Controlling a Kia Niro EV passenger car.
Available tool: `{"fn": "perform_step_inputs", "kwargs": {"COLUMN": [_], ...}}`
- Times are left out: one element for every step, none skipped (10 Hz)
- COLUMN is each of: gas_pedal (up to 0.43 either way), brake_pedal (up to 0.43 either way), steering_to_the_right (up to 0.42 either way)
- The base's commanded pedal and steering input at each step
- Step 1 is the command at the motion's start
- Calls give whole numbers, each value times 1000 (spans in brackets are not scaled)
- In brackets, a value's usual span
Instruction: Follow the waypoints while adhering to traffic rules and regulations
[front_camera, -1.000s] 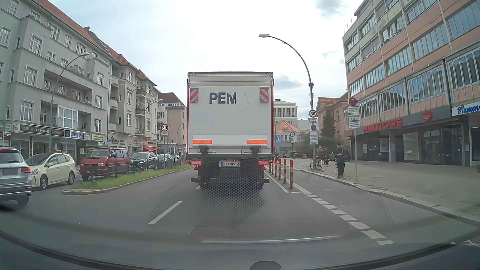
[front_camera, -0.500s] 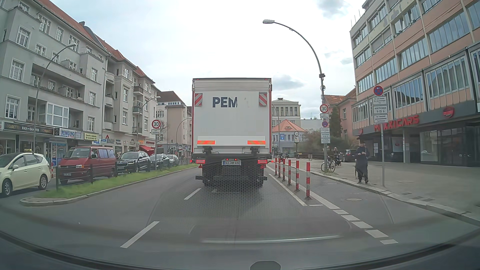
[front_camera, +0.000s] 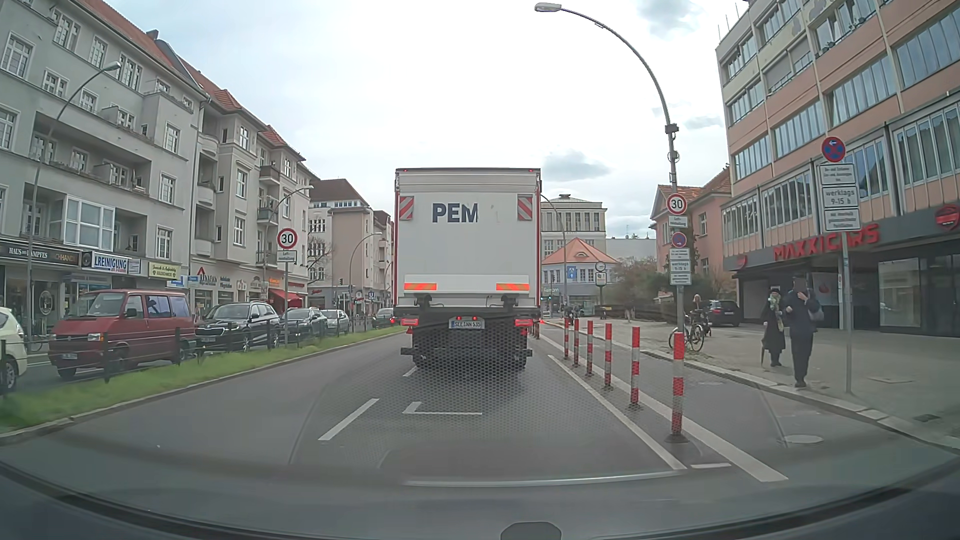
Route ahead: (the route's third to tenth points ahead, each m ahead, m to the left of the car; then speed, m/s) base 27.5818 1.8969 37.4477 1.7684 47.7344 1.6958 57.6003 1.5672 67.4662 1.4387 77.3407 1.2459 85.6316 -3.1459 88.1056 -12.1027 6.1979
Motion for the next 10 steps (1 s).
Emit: {"fn": "perform_step_inputs", "kwargs": {"gas_pedal": [189, 189, 189, 189, 189, 189, 189, 189, 189, 189], "brake_pedal": [0, 0, 0, 0, 0, 0, 0, 0, 0, 0], "steering_to_the_right": [-2, -2, -1, -1, 0, 2, 6, 9, 9, 9]}}
